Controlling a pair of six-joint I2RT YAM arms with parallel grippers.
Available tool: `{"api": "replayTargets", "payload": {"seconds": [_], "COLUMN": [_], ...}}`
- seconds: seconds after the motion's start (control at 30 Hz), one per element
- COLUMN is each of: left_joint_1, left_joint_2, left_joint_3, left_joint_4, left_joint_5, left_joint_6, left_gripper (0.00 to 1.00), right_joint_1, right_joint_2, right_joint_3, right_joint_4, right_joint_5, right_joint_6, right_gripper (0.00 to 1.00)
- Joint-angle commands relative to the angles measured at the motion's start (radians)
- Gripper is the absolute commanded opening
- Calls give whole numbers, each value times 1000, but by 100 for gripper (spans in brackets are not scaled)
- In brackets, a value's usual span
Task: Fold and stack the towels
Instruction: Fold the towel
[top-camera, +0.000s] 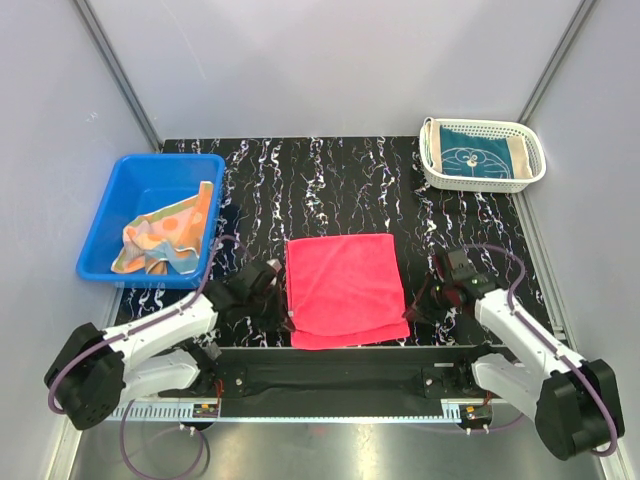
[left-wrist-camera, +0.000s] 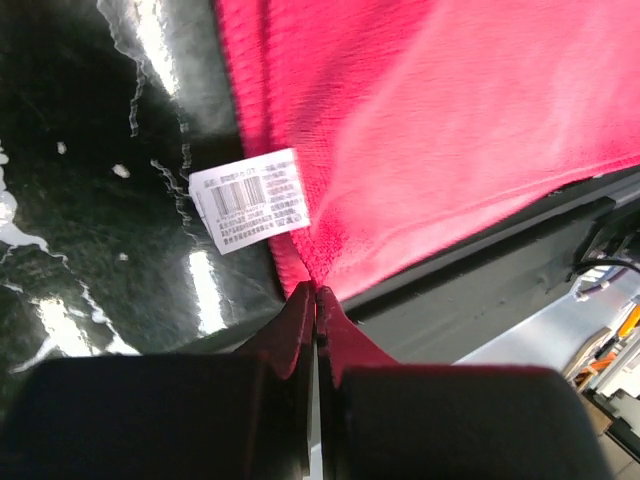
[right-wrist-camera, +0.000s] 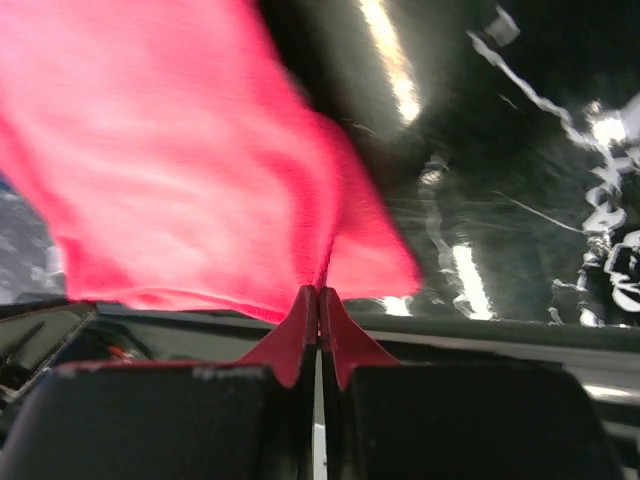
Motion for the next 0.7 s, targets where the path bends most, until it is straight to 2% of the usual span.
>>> {"api": "replayTargets", "payload": {"seconds": [0.0,0.1,0.2,0.33,0.43,0.57,0.67], "left_joint_1": [-4,-10,-34,-83,-132,-185,-205], "left_joint_2": [-4,-38,-96,-180,-219,-228,-202], "left_joint_3": [224,355,372,236,138,-25,-70], "left_joint_4": [-108,-238,-305,-256,-145,-10,28], "left_joint_5": [-49,-76,-90,-58,-43,-36,-49], "left_joint_6": [42,50,32,-42,-114,-184,-204], "left_gripper": [0,0,0,0,0,0,0], "right_joint_1": [8,9,9,9,9,9,9], "right_joint_2": [26,27,-3,-100,-151,-162,-161], "right_joint_3": [212,337,357,241,145,64,32], "right_joint_4": [-52,-147,-205,-216,-203,-173,-160], "right_joint_5": [45,80,85,56,45,36,48], "right_joint_6": [-56,-76,-75,-50,-26,2,9], "right_gripper": [0,0,0,0,0,0,0]}}
